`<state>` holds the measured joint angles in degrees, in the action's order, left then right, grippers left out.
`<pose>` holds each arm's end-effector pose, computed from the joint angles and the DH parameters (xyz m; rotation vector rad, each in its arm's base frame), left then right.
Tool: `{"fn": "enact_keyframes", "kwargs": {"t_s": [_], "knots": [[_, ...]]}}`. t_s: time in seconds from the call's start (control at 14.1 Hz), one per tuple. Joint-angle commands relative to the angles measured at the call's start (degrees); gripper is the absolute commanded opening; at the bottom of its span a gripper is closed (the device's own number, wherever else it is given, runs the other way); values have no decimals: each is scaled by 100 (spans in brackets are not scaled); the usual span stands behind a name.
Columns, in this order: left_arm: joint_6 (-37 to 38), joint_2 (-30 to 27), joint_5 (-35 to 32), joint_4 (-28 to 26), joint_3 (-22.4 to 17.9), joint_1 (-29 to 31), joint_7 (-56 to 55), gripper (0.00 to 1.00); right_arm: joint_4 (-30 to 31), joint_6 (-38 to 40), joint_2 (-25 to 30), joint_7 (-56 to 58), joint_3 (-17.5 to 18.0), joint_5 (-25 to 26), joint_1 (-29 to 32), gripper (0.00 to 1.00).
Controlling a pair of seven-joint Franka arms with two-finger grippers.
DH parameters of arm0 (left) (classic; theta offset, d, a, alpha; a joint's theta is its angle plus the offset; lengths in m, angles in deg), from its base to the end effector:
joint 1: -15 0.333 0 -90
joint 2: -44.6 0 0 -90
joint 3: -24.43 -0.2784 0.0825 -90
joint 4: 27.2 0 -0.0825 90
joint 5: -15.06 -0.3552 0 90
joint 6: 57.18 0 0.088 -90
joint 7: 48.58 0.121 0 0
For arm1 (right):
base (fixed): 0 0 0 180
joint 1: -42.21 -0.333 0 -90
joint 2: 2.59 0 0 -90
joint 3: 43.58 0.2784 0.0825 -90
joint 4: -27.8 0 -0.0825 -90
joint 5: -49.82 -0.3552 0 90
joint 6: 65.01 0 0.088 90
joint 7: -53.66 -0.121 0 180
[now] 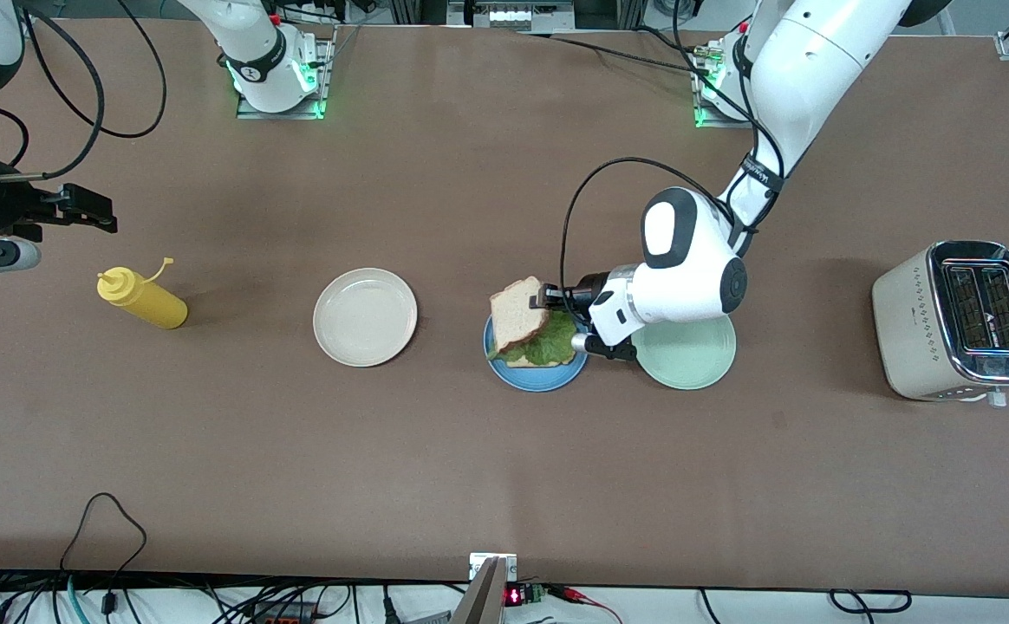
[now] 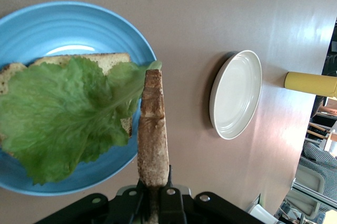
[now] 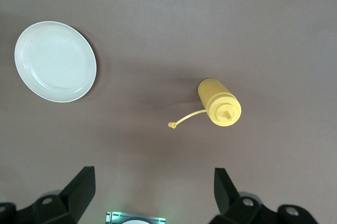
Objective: Make sandwich in blue plate with both arms
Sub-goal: 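Lower the bread onto the lettuce and open the left gripper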
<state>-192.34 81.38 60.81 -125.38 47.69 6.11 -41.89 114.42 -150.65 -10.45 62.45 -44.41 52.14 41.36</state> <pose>0.5467 -0.3366 0.2308 2.3548 -0.0103 -0.2127 0.5487 -0.0045 0.5190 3.0923 0.2382 -0.2441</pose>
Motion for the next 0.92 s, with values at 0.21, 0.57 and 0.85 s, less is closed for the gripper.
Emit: {"fn": "enact_keyframes", "kwargs": {"t_s": [0.21, 0.57, 0.85], "knots": [[-10, 285, 180, 203, -181, -34, 693, 5, 110, -6, 119, -141, 38, -100, 6, 100], [-1, 443, 171, 211, -269, 18, 904, 21, 110, 29, 127, -299, 56, -100, 6, 100], [-1, 584, 171, 211, -322, 124, 913, 46, 110, -41, 119, -308, 56, -100, 24, 100]]}}
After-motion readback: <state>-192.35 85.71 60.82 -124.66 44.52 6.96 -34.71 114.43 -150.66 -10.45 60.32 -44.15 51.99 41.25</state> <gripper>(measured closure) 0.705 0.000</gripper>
